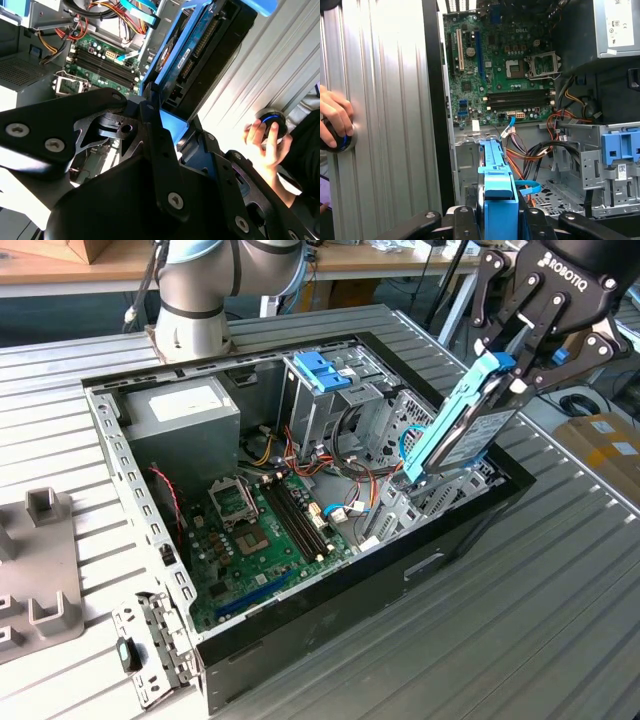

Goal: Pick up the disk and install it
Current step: 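Pick up the disk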

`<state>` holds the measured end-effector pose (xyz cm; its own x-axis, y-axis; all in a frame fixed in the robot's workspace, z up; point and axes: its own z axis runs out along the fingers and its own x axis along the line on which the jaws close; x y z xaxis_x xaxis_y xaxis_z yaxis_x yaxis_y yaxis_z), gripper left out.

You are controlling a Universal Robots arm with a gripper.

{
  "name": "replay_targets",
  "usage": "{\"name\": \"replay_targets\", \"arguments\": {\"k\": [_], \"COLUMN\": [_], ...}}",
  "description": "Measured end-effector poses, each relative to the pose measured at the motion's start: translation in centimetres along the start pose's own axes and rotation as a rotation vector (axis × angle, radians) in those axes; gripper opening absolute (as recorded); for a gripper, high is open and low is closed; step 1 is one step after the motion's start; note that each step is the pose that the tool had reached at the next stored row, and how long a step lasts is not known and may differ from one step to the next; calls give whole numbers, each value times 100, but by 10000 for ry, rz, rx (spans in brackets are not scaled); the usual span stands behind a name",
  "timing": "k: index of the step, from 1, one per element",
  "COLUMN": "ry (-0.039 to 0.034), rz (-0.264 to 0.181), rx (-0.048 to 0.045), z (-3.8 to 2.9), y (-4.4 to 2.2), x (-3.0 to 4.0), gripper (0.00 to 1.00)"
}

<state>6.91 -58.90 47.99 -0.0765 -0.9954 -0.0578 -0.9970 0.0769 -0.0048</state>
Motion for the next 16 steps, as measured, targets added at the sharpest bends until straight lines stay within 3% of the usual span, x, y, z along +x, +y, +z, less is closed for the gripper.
{"name": "replay_targets", "arguments": {"k": [16], "ry": [0], "rz": [0], "rx": [0], "z": [6], "y": [-105], "x": [-1], "gripper": [37]}}
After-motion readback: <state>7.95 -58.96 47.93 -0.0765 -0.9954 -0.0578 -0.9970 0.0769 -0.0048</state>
